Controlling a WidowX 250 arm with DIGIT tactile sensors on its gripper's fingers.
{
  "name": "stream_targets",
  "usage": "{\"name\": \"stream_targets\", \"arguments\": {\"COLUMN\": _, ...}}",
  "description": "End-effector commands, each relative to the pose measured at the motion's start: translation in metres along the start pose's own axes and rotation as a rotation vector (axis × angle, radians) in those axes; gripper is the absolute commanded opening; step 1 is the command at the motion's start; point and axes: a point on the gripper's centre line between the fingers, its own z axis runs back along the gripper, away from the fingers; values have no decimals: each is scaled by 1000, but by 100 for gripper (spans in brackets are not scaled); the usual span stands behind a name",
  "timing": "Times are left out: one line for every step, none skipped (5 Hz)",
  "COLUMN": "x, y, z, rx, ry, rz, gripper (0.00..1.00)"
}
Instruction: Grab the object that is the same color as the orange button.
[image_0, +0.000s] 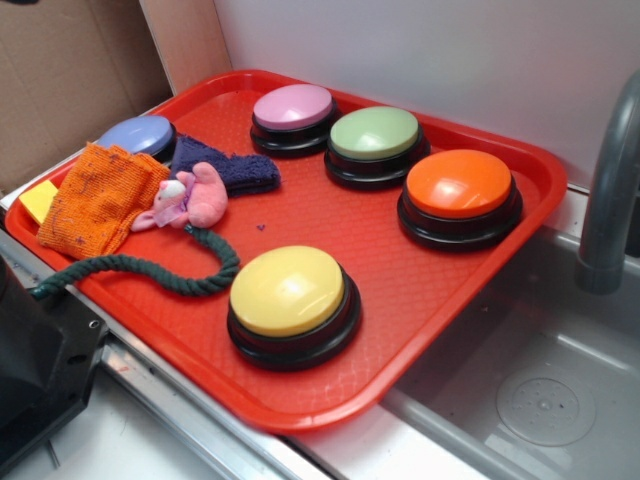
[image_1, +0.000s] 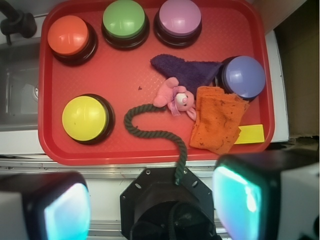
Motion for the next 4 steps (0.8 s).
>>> {"name": "stream_targets", "arguments": {"x": 0, "y": 0, "z": 0, "rx": 0, "ry": 0, "rz": 0, "gripper": 100}}
{"name": "stream_targets", "arguments": {"x": 2, "y": 24, "z": -16, "rx": -1, "ry": -17, "rz": 28, "gripper": 100}}
{"name": "stream_targets", "arguments": {"x": 3, "y": 52, "z": -42, "rx": -36, "ry": -44, "rz": 45, "gripper": 100}}
{"name": "stream_targets", "arguments": {"x": 4, "y": 75, "z": -64, "rx": -6, "ry": -52, "rz": 93, "gripper": 100}}
